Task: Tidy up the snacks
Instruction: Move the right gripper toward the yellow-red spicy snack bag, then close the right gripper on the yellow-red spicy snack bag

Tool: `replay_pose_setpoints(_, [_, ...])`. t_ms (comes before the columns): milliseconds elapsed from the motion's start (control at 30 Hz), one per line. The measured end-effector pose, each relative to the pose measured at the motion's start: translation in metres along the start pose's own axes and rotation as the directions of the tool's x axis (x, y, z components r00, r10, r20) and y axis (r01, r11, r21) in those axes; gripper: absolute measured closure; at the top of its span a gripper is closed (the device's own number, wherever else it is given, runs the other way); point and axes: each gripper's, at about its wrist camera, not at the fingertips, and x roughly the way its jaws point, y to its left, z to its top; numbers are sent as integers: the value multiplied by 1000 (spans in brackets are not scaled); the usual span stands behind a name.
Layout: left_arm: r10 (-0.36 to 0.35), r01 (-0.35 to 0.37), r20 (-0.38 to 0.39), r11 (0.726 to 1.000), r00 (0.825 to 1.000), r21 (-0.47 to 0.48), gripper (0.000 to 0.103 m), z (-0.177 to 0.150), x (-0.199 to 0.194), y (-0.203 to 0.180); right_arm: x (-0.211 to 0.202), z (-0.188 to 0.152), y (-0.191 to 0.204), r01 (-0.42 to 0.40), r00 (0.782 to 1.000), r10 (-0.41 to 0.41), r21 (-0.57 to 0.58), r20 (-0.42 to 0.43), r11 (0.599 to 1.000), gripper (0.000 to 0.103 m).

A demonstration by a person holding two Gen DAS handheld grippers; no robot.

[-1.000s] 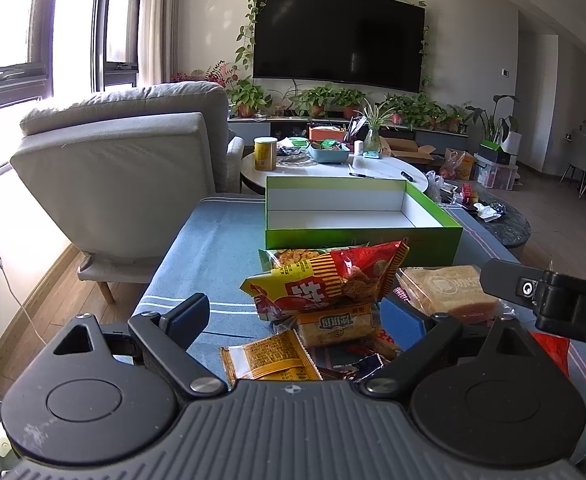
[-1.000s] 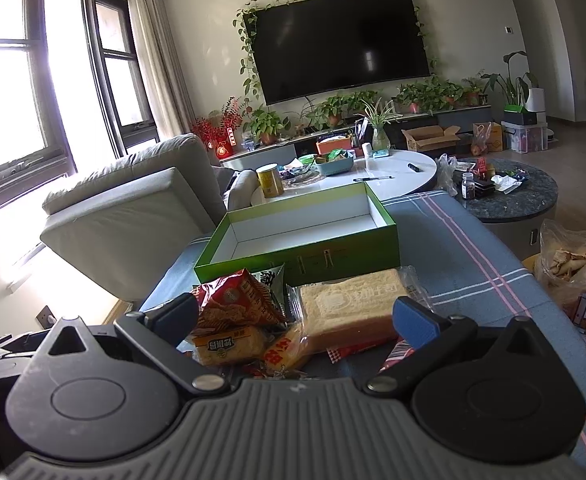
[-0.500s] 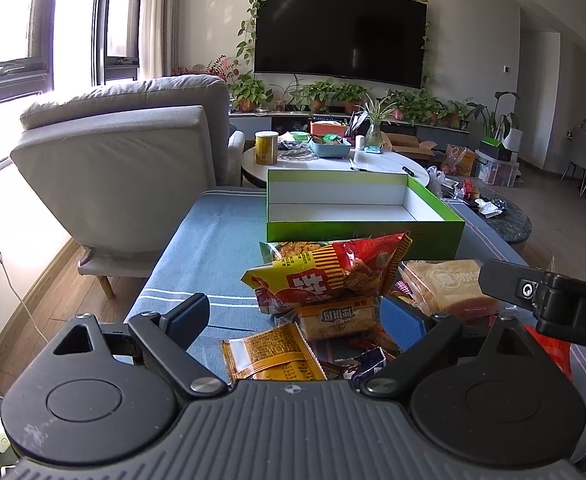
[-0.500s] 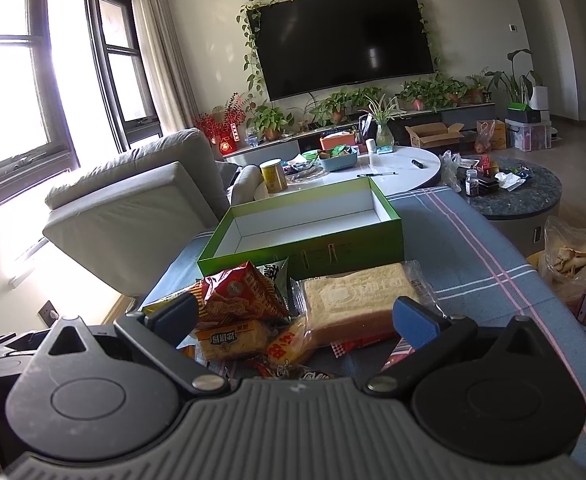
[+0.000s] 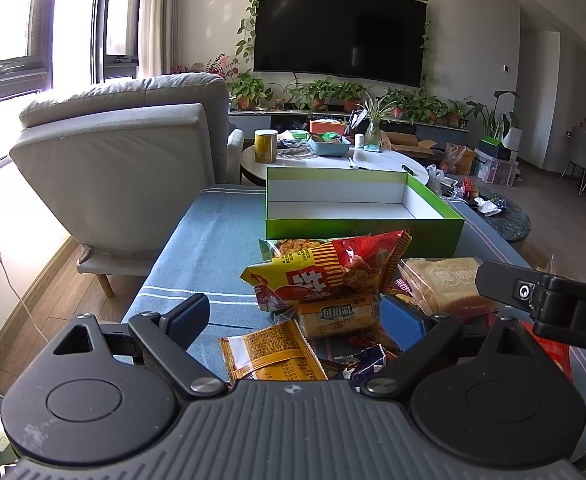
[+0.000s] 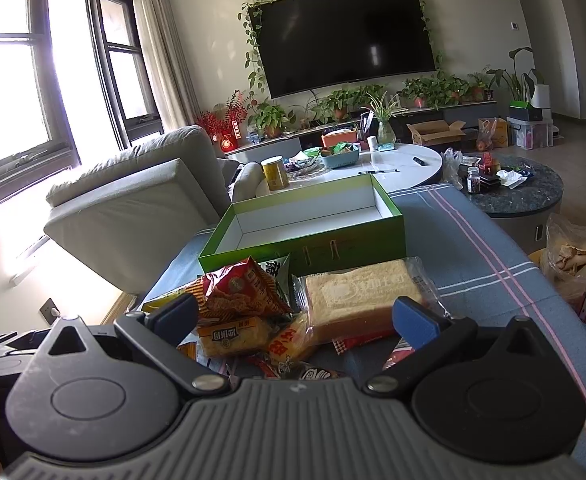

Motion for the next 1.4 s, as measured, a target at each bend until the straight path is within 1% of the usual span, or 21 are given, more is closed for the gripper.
replay_pose_setpoints(333, [5,-5,-2,1000,1000,-3,11,-1,1,1,0,-1,0,2,1000,-2,-4,0,1000,25])
replay_pose_setpoints(633, [13,-13,-10,1000,1000,-8,11,-3,2,2,-2,-7,5,6,1000,-5,-34,25,999,25])
replay_pose_setpoints(733, [16,-16,-13,1000,1000,-13,11,-2,3,4,-2,-7,4,-11,1000,11,-24,28,1000,25])
replay_pose_setpoints(833, [21,-21,-16,1000,1000,-18,11,-3,5,7,-2,-6,3,-46,999,46,-10,17,999,25])
replay_pose_setpoints(933, [30,-30,-21,999,999,-26,11,-3,8,10,0,-5,6,-82,997,82,-30,10,996,25])
replay_pose_setpoints(1000, [34,-34,-24,999,999,-31,11,-3,11,14,2,-5,8,-86,996,87,-55,15,995,25])
replay_pose_setpoints(1100, [17,-18,-14,999,1000,-50,11,-5,18,25,6,-4,7,-109,993,111,-92,25,990,25])
replay_pose_setpoints(1267, [-49,49,3,994,999,-94,12,-7,38,47,25,0,2,-185,982,188,-138,8,973,25])
replay_pose_setpoints(1333, [-79,80,7,992,997,-93,12,-6,48,52,33,4,3,-214,976,216,-155,-2,964,25])
replay_pose_setpoints(1400, [-95,96,21,993,995,-69,12,-5,55,52,41,7,5,-232,972,234,-177,-11,956,25])
